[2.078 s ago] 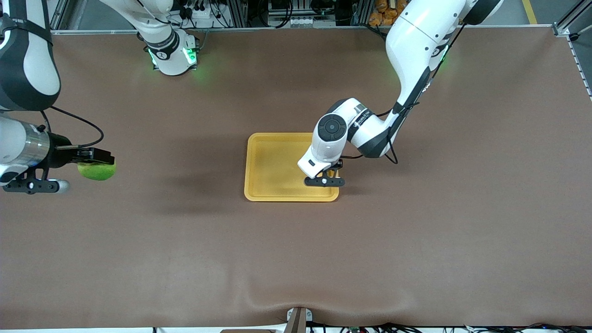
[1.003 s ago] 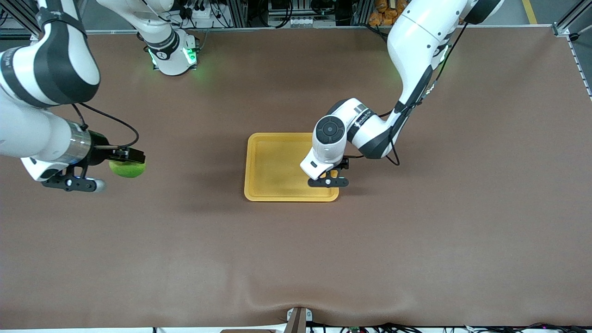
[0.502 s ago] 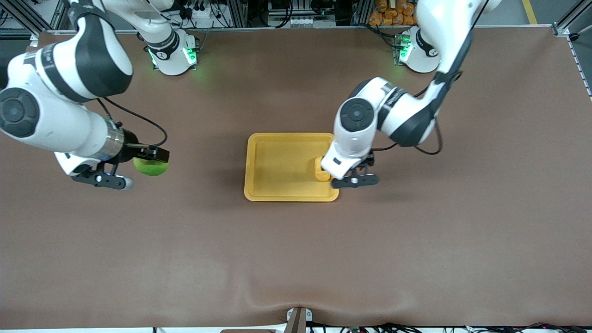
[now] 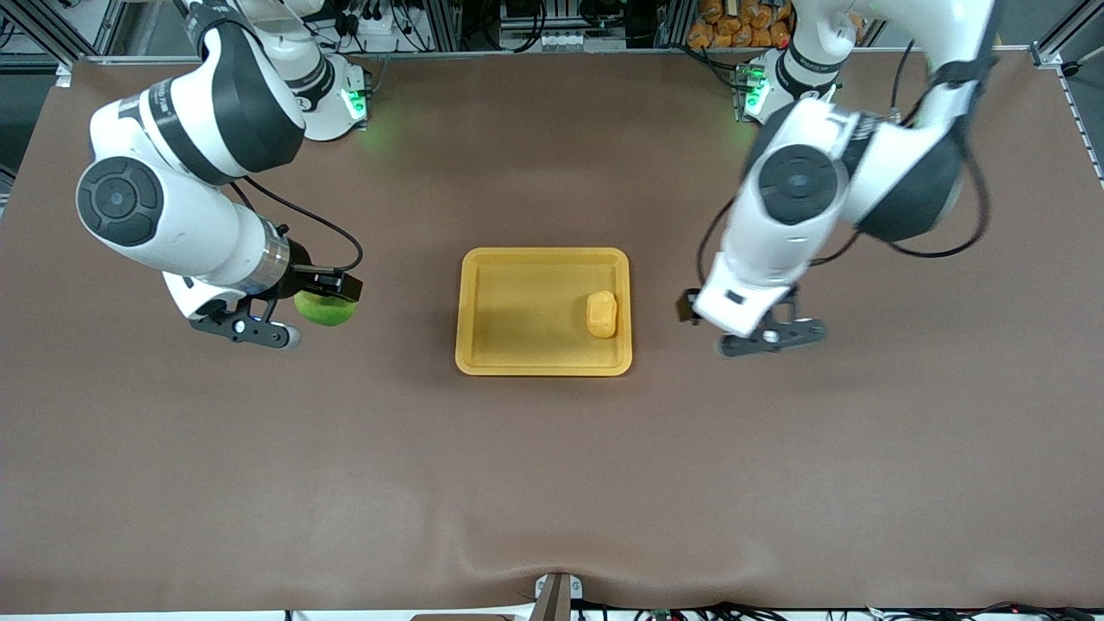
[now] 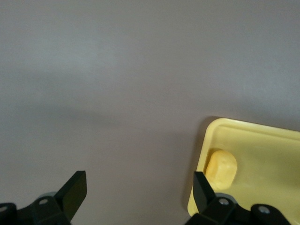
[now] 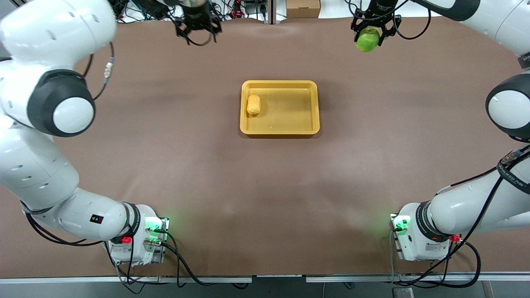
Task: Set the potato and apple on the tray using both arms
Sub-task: 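Move the apple toward the tray while the left gripper withdraws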
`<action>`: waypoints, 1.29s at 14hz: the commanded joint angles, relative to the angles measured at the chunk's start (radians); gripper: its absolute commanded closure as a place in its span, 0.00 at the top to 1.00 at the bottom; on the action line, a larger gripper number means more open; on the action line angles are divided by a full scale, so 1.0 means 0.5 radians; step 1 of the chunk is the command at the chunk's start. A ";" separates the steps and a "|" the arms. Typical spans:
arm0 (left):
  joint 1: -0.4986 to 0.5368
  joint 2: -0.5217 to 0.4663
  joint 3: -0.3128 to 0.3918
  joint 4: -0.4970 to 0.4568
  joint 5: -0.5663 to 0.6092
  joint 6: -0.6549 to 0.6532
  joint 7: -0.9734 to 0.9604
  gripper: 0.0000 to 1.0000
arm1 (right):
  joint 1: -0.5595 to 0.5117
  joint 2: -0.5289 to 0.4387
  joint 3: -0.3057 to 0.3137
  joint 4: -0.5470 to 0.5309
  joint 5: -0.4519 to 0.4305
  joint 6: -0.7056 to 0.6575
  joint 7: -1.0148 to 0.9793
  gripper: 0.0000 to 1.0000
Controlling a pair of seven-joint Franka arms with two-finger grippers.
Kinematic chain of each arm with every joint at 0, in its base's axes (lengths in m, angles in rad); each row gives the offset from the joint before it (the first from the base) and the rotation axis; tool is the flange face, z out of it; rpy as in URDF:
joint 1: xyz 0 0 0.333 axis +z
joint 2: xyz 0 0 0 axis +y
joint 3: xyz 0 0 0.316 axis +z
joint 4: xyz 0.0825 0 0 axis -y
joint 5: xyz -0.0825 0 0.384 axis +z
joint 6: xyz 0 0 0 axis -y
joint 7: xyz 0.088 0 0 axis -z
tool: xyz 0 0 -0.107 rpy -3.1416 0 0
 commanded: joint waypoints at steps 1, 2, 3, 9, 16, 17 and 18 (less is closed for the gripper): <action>0.172 -0.111 -0.026 0.003 -0.116 -0.072 0.077 1.00 | 0.063 0.036 -0.019 -0.004 0.031 0.048 0.032 0.00; 0.228 -0.139 -0.023 0.003 -0.125 -0.112 0.132 1.00 | 0.082 0.048 -0.019 -0.013 0.031 0.061 0.044 0.00; 0.277 -0.160 -0.013 0.003 -0.125 -0.124 0.190 1.00 | 0.100 0.064 -0.019 -0.016 0.031 0.076 0.096 0.00; 0.452 -0.265 -0.007 0.000 -0.104 -0.274 0.515 1.00 | 0.254 0.171 -0.019 -0.028 0.031 0.196 0.304 0.00; 0.605 -0.427 -0.010 -0.015 -0.126 -0.523 0.776 1.00 | 0.425 0.340 -0.019 -0.093 0.034 0.490 0.446 0.00; 0.618 -0.455 -0.007 -0.015 -0.125 -0.544 0.807 1.00 | 0.441 0.373 -0.019 -0.093 0.031 0.524 0.446 0.00; 0.630 -0.476 -0.007 -0.015 -0.125 -0.548 0.868 1.00 | 0.450 0.395 -0.019 -0.093 0.034 0.542 0.446 0.00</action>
